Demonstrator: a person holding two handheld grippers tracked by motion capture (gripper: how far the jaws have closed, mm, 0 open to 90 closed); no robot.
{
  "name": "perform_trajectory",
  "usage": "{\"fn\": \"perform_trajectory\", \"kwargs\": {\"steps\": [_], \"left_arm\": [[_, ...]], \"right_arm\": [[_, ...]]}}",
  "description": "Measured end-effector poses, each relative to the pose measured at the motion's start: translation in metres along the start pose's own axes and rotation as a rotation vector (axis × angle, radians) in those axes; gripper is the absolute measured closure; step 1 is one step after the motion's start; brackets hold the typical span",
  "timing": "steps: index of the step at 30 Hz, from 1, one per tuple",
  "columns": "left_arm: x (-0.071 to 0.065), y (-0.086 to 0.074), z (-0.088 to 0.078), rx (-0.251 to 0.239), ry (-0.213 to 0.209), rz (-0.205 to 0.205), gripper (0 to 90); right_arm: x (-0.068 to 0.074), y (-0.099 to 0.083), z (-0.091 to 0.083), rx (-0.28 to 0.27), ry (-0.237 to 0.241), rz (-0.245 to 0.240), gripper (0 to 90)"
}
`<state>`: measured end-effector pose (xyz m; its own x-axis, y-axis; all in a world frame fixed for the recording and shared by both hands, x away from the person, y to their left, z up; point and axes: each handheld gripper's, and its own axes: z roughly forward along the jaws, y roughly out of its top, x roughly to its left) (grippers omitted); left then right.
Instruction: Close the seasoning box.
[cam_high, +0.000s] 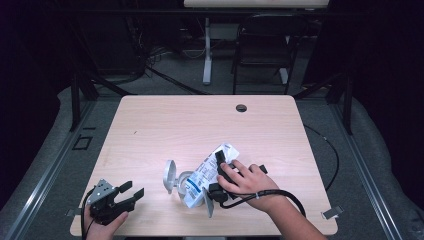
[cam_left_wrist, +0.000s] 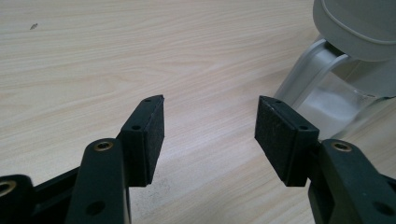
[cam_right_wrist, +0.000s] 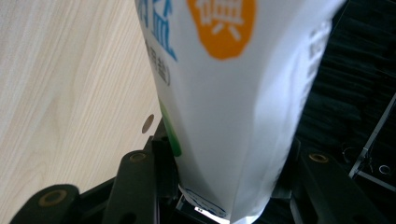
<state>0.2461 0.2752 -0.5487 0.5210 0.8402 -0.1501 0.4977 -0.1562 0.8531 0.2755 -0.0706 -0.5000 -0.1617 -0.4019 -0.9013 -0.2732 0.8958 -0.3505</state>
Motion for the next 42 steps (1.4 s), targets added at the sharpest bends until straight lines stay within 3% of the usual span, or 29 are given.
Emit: {"fn": "perform_trajectory", "kwargs": {"steps": [42], "left_arm": [[0.0004,-0.0013,0.0001,0.001,-0.006,-0.004,43.0]], "right_arm": [[-0.0021,0.0019,-0.0024,-0.014,-0.001,-0.009,59.3]]}}
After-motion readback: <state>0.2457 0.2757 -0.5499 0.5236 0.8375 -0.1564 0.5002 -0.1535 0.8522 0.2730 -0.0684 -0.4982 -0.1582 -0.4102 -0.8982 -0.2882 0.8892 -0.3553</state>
